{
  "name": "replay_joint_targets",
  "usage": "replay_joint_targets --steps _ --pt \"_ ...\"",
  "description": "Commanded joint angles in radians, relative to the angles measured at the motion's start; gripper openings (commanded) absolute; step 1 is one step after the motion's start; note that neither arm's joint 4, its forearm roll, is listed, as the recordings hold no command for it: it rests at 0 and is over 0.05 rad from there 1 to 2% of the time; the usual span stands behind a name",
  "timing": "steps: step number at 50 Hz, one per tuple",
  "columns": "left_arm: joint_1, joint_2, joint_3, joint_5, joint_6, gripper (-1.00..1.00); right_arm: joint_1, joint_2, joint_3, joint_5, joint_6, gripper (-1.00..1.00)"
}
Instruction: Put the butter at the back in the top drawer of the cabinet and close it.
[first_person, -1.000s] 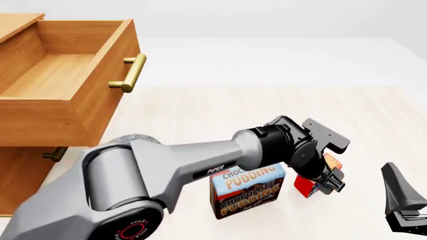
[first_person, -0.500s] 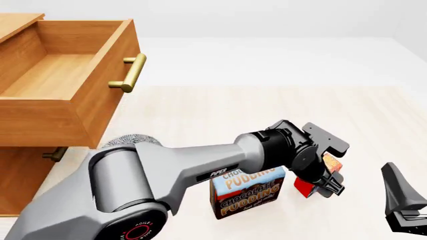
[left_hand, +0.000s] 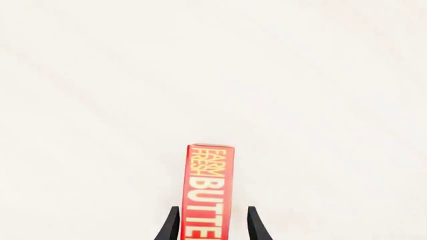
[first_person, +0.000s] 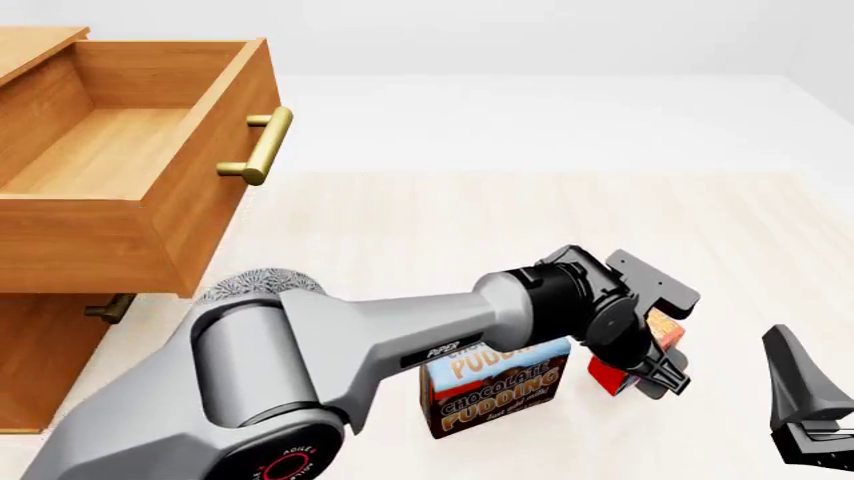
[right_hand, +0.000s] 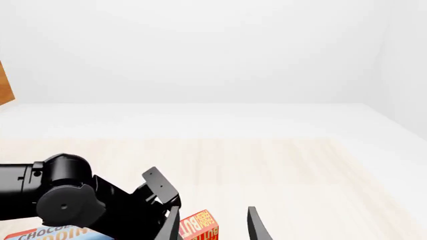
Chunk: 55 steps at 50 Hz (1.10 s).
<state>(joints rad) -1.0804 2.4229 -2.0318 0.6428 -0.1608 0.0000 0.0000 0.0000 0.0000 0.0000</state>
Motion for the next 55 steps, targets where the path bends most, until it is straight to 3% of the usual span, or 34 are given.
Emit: replay_joint_targets --steps 1,55 --pt "-0.001 0.009 -0.007 0.0 -0.003 1.0 0.0 0.0 0.0 0.0 0.0 1.0" --pt "-0.007 0.053 -0.033 -0.003 -0.023 1.0 0.0 0.0 0.0 0.0 0.0 1.0"
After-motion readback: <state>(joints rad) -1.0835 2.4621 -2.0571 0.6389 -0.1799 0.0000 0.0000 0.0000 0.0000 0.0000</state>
